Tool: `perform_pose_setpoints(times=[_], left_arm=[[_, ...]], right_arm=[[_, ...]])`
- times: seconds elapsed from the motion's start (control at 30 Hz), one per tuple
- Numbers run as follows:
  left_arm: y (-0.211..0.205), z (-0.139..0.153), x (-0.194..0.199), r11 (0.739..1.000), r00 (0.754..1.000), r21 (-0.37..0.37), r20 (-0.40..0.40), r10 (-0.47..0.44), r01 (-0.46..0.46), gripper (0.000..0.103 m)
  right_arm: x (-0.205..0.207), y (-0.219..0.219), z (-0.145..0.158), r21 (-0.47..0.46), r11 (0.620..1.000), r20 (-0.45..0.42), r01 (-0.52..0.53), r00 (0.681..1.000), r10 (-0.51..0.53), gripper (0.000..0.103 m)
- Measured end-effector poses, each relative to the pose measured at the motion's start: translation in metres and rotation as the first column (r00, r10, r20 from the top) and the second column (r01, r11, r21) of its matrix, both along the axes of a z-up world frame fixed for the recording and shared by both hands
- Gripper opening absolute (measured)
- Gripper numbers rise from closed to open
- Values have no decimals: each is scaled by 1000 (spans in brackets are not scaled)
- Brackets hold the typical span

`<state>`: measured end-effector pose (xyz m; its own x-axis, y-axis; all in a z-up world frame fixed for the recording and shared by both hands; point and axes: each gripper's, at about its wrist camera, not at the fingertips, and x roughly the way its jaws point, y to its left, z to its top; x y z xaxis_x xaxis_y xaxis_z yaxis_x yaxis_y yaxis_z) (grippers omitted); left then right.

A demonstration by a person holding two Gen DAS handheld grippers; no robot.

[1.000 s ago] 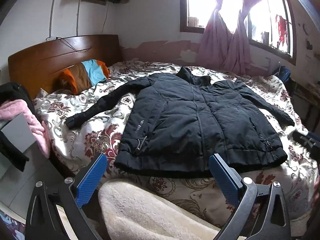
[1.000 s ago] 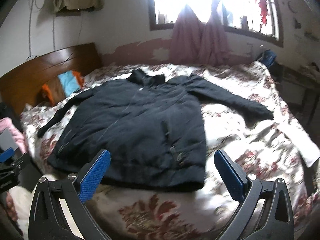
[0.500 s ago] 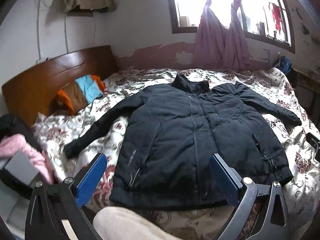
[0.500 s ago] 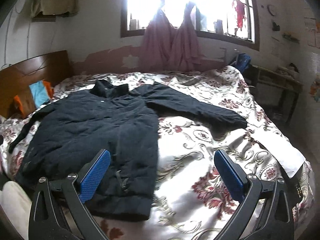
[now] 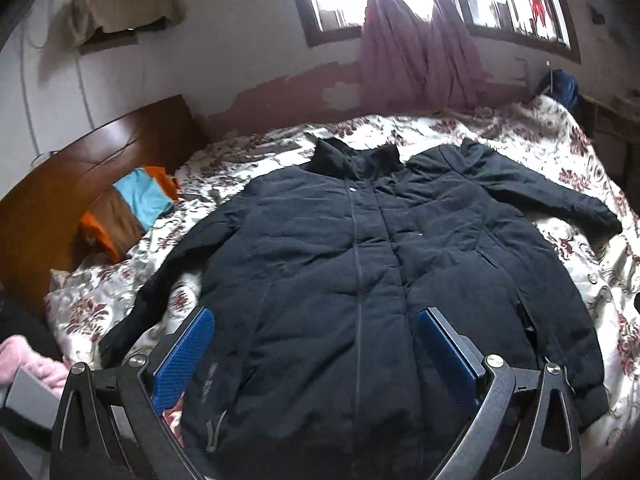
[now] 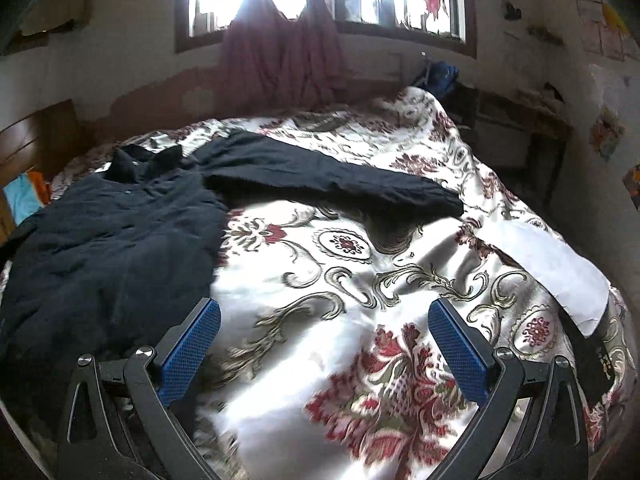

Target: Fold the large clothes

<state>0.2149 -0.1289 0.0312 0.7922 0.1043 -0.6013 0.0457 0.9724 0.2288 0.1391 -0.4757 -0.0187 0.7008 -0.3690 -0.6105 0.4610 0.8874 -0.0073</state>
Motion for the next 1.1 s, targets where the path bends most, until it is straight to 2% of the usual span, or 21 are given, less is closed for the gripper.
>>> perform_pose_setpoints(times=[0.2,0.27,0.33,0.37,0.57,0.63,0.73,0.83,0.87,0.97,1.0,1.07,1.1], left_arm=[[-24,-23,53,1000,998,9,-52,-23,23,103],[-32,-31,71,999,997,3,-69,-44,44,103],[-40,-39,89,998,995,-16,-78,-65,64,103],[-43,-44,100,997,993,-35,-87,-77,74,103],[-58,-80,152,977,979,-200,-170,-114,79,103],[-62,-90,165,964,976,-255,-175,-127,79,103],[-77,-94,195,939,969,-325,-169,-178,116,103],[-100,-95,231,910,956,-380,-167,-243,165,102],[-108,-96,240,891,949,-413,-159,-274,189,102],[-128,-103,257,835,925,-490,-135,-355,249,103],[-135,-108,261,804,906,-525,-133,-402,279,102],[-146,-120,264,725,857,-599,-119,-502,341,102],[-150,-126,265,705,839,-613,-122,-530,356,102]], right_arm=[[37,-38,-20,131,991,-6,32,999,-31,102],[49,-53,-27,224,974,16,27,999,-31,102],[60,-73,-36,341,939,31,41,998,-55,102],[64,-81,-39,368,928,32,61,996,-78,102],[103,-108,-39,291,952,48,92,993,-111,102],[121,-123,-41,325,943,42,78,994,-96,102],[146,-149,-49,430,896,10,109,992,-126,102],[166,-177,-64,546,824,14,153,981,-192,102],[169,-181,-69,571,803,9,170,977,-214,102],[175,-198,-92,669,697,-24,257,945,-326,102],[176,-200,-97,695,668,-19,265,936,-350,102],[174,-207,-110,752,593,-21,287,910,-415,102],[171,-213,-118,785,541,-29,301,890,-454,102]])
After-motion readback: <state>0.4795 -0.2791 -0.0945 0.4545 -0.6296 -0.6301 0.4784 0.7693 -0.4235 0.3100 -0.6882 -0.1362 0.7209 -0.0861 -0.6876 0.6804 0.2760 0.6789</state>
